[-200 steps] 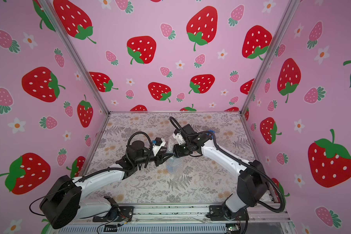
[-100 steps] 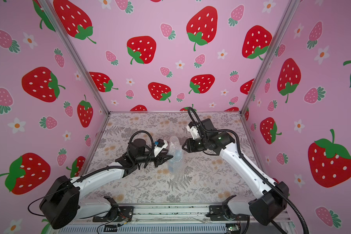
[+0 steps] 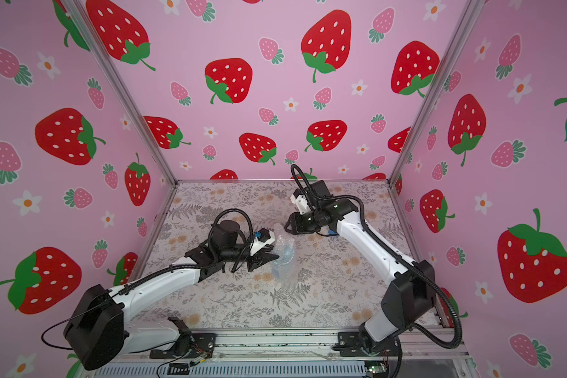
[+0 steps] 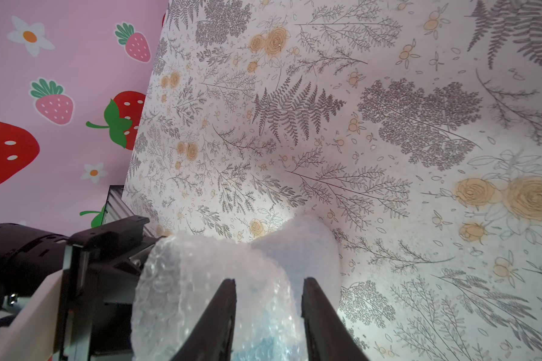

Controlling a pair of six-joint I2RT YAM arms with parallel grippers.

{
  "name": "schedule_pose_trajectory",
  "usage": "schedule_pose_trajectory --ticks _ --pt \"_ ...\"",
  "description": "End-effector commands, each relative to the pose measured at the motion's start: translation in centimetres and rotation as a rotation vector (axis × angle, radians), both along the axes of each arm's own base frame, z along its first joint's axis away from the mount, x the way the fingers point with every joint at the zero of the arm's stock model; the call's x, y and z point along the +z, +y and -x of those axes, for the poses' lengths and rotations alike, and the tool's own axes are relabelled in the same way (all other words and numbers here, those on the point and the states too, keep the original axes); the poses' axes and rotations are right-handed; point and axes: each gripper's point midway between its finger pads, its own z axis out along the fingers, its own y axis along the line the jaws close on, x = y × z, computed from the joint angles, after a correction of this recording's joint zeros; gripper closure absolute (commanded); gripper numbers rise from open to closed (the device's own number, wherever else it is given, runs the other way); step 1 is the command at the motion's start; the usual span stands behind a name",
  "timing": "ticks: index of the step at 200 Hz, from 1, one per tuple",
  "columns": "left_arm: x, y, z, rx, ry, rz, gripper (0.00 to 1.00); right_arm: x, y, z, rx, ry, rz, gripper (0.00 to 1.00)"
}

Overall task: Wrap wine glasses in bubble wrap
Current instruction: Wrap the wine glass in bubble wrap.

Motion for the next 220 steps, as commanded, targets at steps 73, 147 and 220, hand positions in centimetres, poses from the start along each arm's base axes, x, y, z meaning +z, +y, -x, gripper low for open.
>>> schedule_pose_trajectory --ticks 73,147,220 --pt "-3.5 0.3 -1.1 0.007 0.186 -0.052 0.67 -3.1 1.5 6.3 0.228 0.051 0.008 0.75" --pt "0.4 1.4 -0.2 0.011 0.242 0.093 0.43 -8.4 -1.8 5.3 0.175 0.035 0.376 0.83" --pt "0.3 2.9 -0.4 0.133 0.289 0.178 0.46 -11.1 -1.7 5.6 0.162 0.053 0.556 0.89"
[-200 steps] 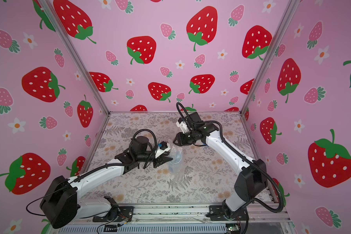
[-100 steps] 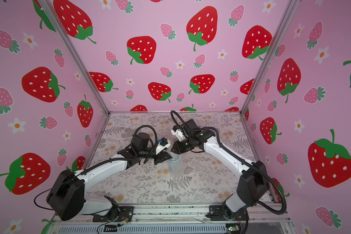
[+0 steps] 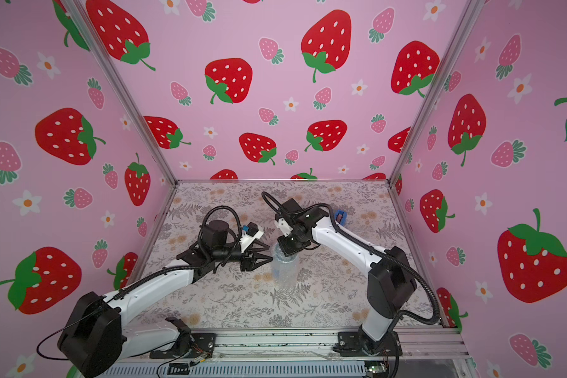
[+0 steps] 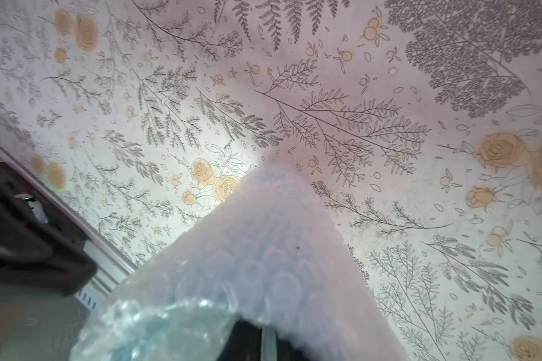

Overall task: Wrap wine glasses in bubble wrap
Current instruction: Wrap the wine glass in bubble wrap.

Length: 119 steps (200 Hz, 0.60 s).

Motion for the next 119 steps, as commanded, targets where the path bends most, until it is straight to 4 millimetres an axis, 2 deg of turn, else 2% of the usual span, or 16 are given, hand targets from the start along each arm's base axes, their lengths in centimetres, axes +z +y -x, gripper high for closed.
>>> schedule_pose_trajectory --ticks 1,35,52,81,119 --pt "0.2 0.3 -0.6 0.048 0.027 0.041 0.46 -2.8 -1.8 1.5 -0.007 0.053 0.164 0.89" --pt "0.2 0.5 -1.0 0.079 0.031 0.061 0.45 -4.3 -0.3 2.6 0.0 0.079 0.196 0.89" --pt "0.2 0.4 -1.0 0.074 0.036 0.069 0.45 -4.3 0.1 2.8 -0.006 0.09 0.188 0.89" --pt "0.4 0.3 -1.0 0.077 0.04 0.081 0.44 -2.1 0.6 2.4 -0.021 0.058 0.145 0.9" --pt "1.5 0.0 -1.2 0.077 0.039 0.114 0.41 0.6 0.9 2.2 -0.028 0.03 0.106 0.89"
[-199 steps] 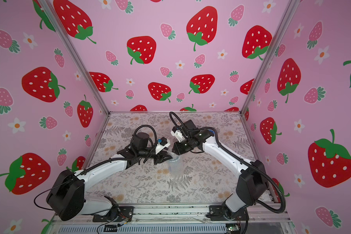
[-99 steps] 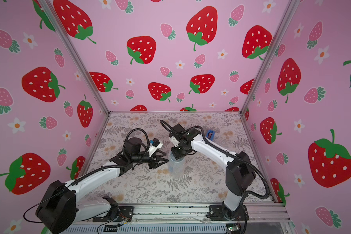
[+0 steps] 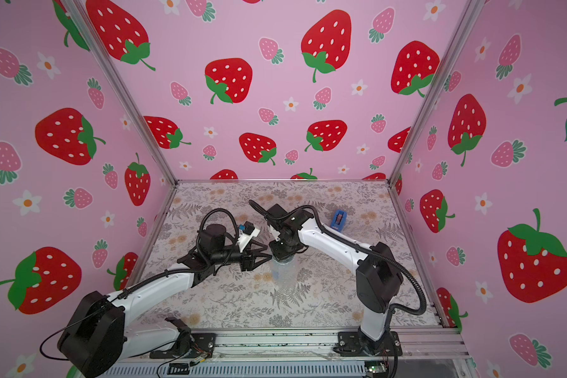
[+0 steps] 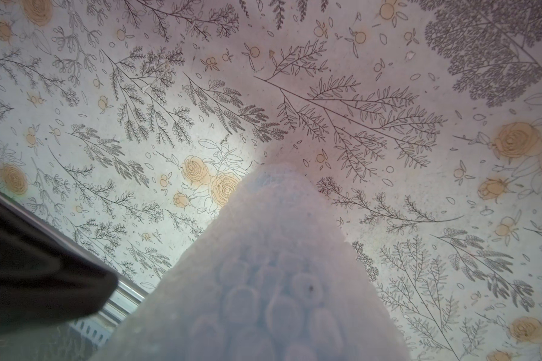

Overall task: Wrap wine glasses in bubble wrap
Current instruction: Wrap the wine glass in bubble wrap.

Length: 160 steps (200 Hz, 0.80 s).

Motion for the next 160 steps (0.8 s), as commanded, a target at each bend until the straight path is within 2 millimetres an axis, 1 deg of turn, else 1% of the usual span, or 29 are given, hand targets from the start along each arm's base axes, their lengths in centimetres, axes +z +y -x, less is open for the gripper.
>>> schedule_pose_trajectory --ticks 1,23,50,65,76,101,118,133,160 --pt "1.7 -0.4 -0.4 -0.003 -0.025 0.05 0.41 1.2 -0.7 0.9 -0.013 0.023 0.022 0.89" --pt "1.7 -0.8 -0.9 0.008 -0.01 0.067 0.4 1.9 -0.4 0.8 -0.021 0.014 0.0 0.89" --pt "1.0 -1.1 -1.3 0.015 0.028 0.062 0.4 2.0 0.0 0.8 -0.022 0.021 -0.012 0.89" --pt "0.3 -1.1 -1.2 0.01 0.031 0.035 0.41 2.4 0.0 0.8 -0.026 0.017 -0.02 0.89" --pt "-0.3 -0.9 -1.1 0.013 0.035 0.011 0.42 3.0 0.0 0.7 -0.027 0.009 -0.036 0.89" --pt "-1.1 -0.4 -0.7 0.023 0.031 -0.014 0.42 5.2 0.1 0.5 -0.031 -0.02 -0.083 0.89" --pt "-0.9 -0.3 -0.6 0.026 0.029 -0.015 0.42 6.8 -0.4 0.1 -0.039 -0.046 -0.104 0.89" --pt "-0.6 -0.3 -0.6 0.025 0.024 -0.016 0.41 7.8 -1.0 -0.4 -0.052 -0.075 -0.104 0.88" --pt "0.2 -0.2 -0.7 0.028 0.01 -0.019 0.39 8.2 -2.1 -1.1 -0.081 -0.101 -0.076 0.88"
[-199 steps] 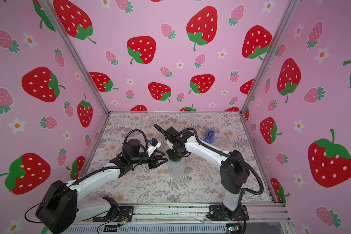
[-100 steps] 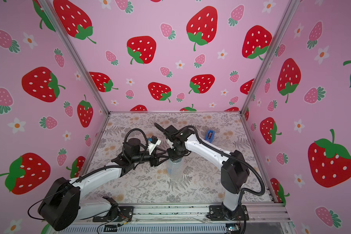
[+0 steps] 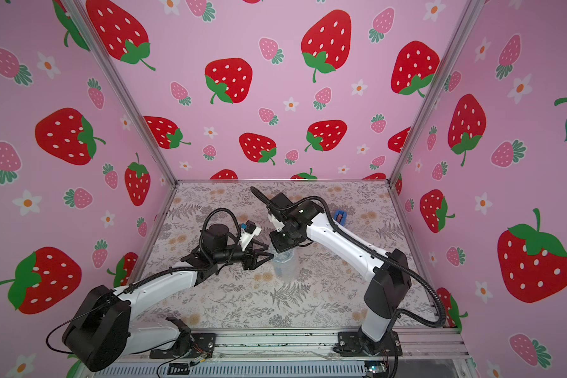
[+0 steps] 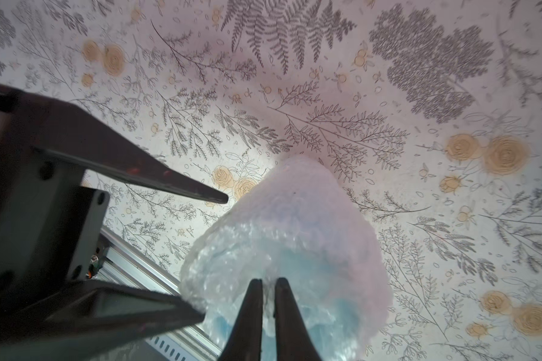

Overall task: Wrap wine glasses in bubble wrap
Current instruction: Wrap the wine glass in bubble wrap.

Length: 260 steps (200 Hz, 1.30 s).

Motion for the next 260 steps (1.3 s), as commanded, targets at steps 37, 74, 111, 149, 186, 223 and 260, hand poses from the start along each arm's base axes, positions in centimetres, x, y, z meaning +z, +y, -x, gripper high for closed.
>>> schedule_pose_trajectory --ticks 37,74,111,149,186,223,260 --pt "2.8 -0.1 -0.6 0.008 -0.056 0.006 0.33 1.1 -2.5 -0.8 -0.054 -0.032 0.036 0.88" --pt "3.7 -0.3 -1.0 0.019 -0.068 0.016 0.32 -0.3 -2.9 -1.7 -0.072 -0.011 0.022 0.88" --pt "3.5 -0.1 -1.1 0.028 -0.066 0.005 0.32 -2.5 -2.1 -2.7 -0.055 0.03 0.028 0.88" --pt "2.8 0.4 -1.1 0.051 -0.059 -0.022 0.32 -5.9 -1.8 -3.3 -0.056 0.104 0.069 0.88" --pt "2.4 0.7 -1.2 0.061 -0.05 -0.033 0.32 -8.3 -1.5 -2.8 -0.042 0.173 0.093 0.88" --pt "2.6 0.7 -1.5 0.068 -0.044 -0.042 0.33 -5.3 -1.8 -2.9 -0.047 0.124 0.066 0.88" --pt "3.2 0.5 -1.9 0.078 -0.047 -0.033 0.33 -2.1 -2.8 -2.8 -0.05 0.078 0.064 0.87"
